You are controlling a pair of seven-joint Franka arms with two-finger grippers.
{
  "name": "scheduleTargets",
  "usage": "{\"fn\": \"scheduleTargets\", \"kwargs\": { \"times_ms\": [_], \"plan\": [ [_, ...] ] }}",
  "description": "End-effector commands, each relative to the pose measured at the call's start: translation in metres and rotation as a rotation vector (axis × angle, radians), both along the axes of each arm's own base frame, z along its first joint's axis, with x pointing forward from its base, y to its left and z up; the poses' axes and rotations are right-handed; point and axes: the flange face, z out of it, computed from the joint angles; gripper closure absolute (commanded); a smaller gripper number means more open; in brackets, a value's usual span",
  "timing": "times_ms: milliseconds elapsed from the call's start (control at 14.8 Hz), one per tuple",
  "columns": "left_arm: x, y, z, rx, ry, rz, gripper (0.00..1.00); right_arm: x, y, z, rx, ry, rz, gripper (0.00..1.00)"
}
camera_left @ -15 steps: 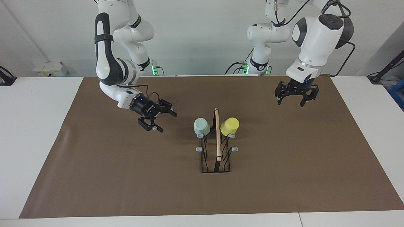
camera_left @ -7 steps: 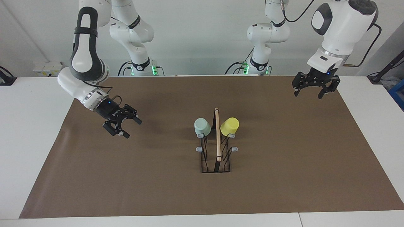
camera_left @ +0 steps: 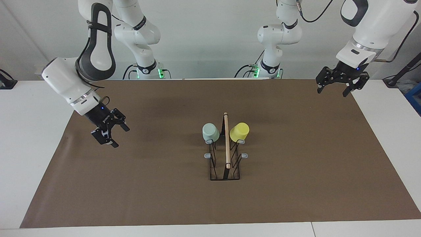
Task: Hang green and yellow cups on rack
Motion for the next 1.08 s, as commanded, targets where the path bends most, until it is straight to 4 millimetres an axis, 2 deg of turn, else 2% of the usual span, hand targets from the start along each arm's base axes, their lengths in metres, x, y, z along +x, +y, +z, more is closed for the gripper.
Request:
{"fn": "scheduleTargets", "kwargs": {
  "times_ms": [0, 338, 609, 812, 1015],
  "plan": [
    [-0.004, 0.004, 0.006, -0.019, 0.02, -0.009, 0.0, 0.011, 0.012, 0.016, -0.107, 0.046, -0.092, 0.0],
    [-0.014, 0.0, 0.001, -0.014, 0.057, 0.068, 0.0, 0.019, 0.042, 0.033, -0.233, 0.088, -0.333, 0.0],
    [-0.024, 0.0, 0.003, -0.008, 0.093, 0.204, 0.0, 0.02, 0.091, 0.041, -0.268, 0.085, -0.549, 0.0],
    [-0.022, 0.002, 0.003, 0.01, 0.084, 0.208, 0.0, 0.013, 0.126, 0.046, -0.227, 0.108, -0.678, 0.0],
    [-0.022, 0.001, 0.004, 0.01, 0.073, 0.204, 0.0, 0.011, 0.138, 0.077, -0.194, 0.142, -0.792, 0.0]
  ]
}}
